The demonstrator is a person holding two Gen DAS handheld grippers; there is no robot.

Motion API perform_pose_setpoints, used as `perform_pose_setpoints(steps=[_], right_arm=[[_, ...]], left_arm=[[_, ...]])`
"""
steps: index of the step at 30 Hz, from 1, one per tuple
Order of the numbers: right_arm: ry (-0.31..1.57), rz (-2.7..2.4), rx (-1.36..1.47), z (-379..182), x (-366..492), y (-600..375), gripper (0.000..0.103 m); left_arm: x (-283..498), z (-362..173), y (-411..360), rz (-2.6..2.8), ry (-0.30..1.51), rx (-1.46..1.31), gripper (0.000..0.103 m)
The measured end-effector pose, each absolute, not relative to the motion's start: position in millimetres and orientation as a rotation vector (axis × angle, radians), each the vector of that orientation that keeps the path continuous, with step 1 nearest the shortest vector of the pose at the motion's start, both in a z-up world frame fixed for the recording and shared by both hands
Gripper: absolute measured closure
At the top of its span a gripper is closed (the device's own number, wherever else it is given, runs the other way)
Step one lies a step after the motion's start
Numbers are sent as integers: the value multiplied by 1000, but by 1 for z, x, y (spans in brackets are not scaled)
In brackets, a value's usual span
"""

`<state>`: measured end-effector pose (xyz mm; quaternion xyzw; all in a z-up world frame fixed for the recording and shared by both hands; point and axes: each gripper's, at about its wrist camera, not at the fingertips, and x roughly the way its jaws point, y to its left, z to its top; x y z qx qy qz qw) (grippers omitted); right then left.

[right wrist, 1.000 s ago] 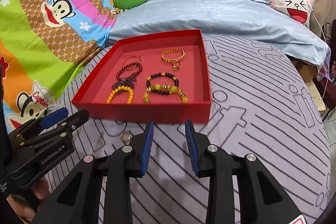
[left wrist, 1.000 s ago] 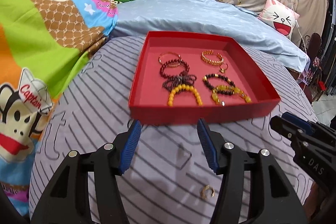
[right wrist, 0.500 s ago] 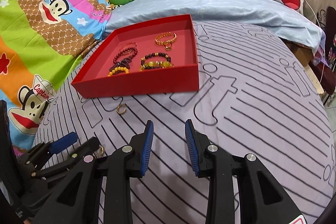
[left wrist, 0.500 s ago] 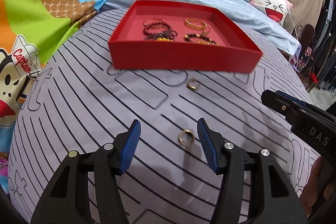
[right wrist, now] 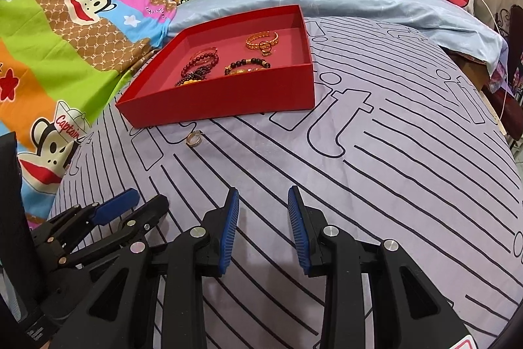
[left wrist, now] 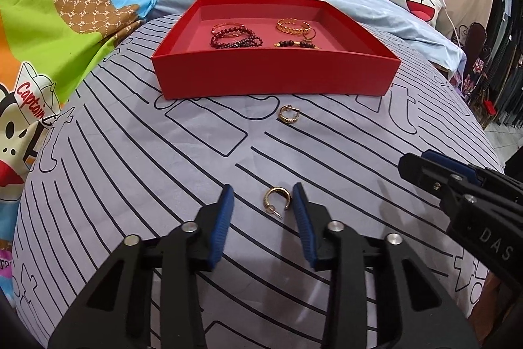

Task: Organize jewelry
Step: 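Grasp one gold hoop earring with left gripper while right gripper grasps the other hoop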

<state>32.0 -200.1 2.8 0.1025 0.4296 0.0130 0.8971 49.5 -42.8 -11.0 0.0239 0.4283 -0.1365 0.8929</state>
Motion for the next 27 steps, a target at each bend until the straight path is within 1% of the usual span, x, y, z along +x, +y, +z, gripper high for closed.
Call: perform_pose_setpoints(steps=[3, 7, 18, 27], right_arm=[[891, 28, 213, 3, 32, -200, 72], [897, 34, 211, 2, 34, -197, 72], [909, 82, 173, -6, 54, -171, 72], [920, 137, 176, -10, 93, -147, 72]], left_arm=[[47, -11, -45, -292, 884, 58, 75], [47, -11, -45, -297, 887, 58, 86], [63, -10, -10, -223, 887, 8, 86], [80, -10, 16, -162, 876, -12, 86]])
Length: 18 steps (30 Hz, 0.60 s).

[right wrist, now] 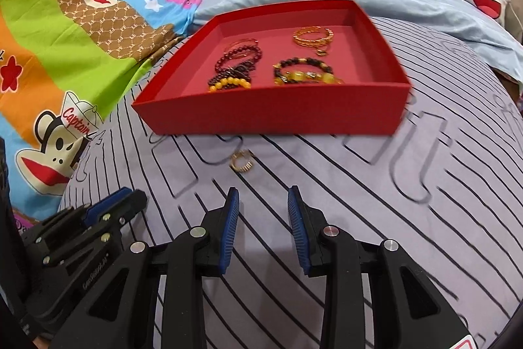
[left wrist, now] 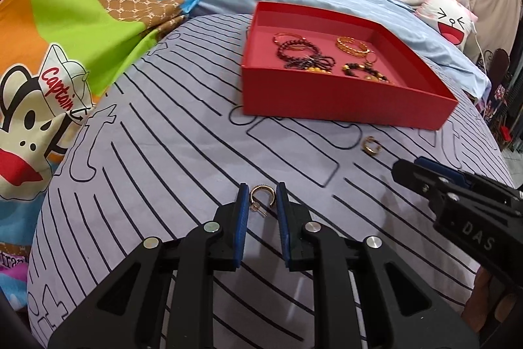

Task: Organize jewelry
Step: 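Grasp one gold hoop earring with left gripper while right gripper grasps the other hoop, then carry the hoop earring with left gripper into the tray while right gripper carries its hoop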

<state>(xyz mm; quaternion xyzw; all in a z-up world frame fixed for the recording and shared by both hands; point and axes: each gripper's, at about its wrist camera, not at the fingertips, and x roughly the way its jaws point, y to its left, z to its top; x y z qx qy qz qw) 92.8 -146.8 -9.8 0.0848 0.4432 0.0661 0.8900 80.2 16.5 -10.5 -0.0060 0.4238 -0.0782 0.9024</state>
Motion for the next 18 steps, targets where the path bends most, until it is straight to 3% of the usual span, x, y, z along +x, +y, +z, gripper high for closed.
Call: perform_pose_setpoints(steps=[9, 14, 18], right_arm=[[920, 144, 139, -14, 116, -131, 75], [915, 130, 99, -16, 117, -128, 87], [911, 128, 83, -16, 113, -127, 88]], left_arm=[[84, -13, 17, -166, 878, -24, 86], [86, -14, 17, -169, 878, -23, 86], [87, -14, 16, -168, 878, -19, 86]])
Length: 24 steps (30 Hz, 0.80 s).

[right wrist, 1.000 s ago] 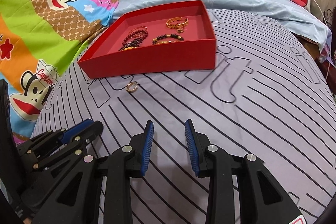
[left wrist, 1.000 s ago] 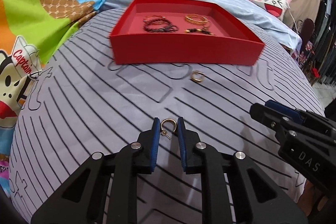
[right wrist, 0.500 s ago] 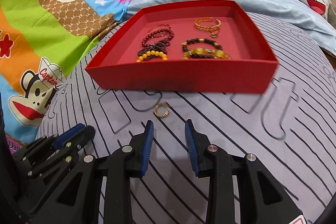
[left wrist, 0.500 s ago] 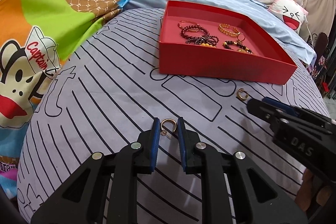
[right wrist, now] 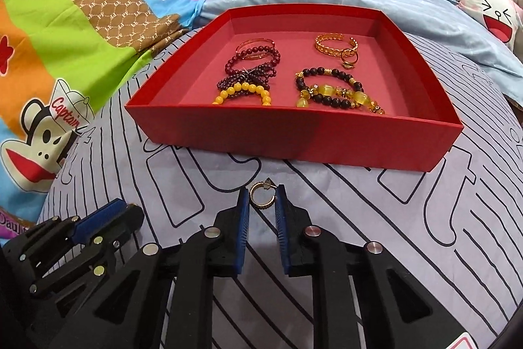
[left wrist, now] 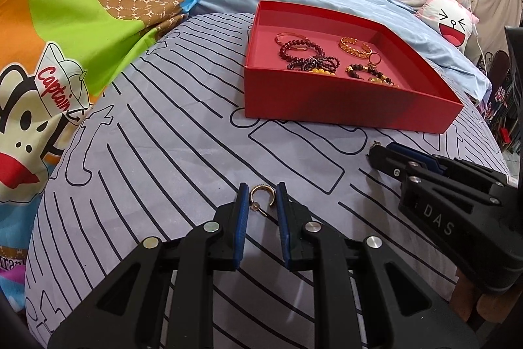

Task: Organize jewelry
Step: 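Carry the hoop earring with left gripper into the tray while right gripper carries its hoop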

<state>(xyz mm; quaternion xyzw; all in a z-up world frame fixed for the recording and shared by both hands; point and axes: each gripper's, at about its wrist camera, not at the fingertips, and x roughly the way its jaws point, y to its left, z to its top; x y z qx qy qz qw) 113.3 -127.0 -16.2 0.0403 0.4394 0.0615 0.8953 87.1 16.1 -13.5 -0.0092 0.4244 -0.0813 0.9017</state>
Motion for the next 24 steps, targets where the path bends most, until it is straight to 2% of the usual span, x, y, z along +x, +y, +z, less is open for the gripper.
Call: perform_pose_setpoints(steps=[24], right_arm=[[882, 97, 172, 6, 66, -161, 88]], left_arm=[[78, 6, -12, -234, 862, -8, 86]])
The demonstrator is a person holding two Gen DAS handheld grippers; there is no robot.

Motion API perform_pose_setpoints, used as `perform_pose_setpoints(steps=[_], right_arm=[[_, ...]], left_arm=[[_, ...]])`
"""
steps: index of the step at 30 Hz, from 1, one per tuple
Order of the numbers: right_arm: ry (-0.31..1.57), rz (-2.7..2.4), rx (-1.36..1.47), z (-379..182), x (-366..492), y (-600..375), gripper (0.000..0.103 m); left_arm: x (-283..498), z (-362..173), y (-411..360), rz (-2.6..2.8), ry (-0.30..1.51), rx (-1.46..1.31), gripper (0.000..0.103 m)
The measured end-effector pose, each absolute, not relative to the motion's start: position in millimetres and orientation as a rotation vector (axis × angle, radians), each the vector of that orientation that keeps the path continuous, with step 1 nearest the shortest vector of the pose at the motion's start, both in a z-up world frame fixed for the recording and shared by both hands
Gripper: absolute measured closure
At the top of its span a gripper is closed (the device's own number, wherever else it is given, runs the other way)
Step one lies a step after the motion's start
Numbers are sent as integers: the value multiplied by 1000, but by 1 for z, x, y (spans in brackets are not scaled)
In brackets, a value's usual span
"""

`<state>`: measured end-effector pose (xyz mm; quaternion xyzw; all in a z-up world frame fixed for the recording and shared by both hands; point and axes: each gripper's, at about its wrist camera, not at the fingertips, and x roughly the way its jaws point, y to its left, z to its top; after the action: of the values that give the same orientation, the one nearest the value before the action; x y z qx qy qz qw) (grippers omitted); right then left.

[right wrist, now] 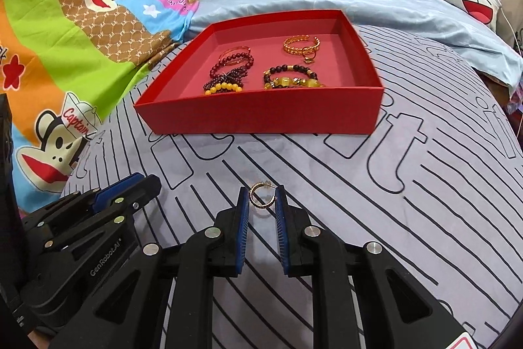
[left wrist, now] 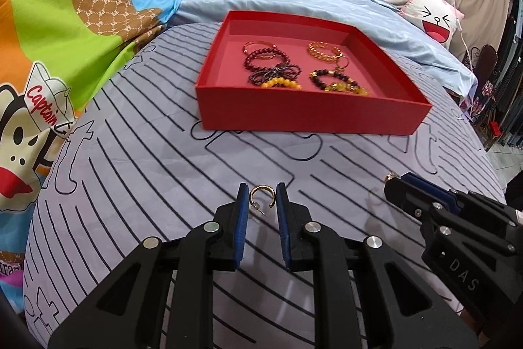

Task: Organize jewelry
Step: 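Carry the hoop earring with left gripper into the tray while right gripper carries its hoop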

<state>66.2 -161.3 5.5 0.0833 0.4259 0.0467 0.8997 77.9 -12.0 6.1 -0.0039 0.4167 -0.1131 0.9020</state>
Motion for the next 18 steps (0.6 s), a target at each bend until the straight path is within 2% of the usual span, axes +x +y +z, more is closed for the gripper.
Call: perform_pose_setpoints(steps=[18], right_arm=[[773, 110, 170, 57, 84, -179, 88]], left_arm=[[103, 59, -48, -314, 782, -5, 86]])
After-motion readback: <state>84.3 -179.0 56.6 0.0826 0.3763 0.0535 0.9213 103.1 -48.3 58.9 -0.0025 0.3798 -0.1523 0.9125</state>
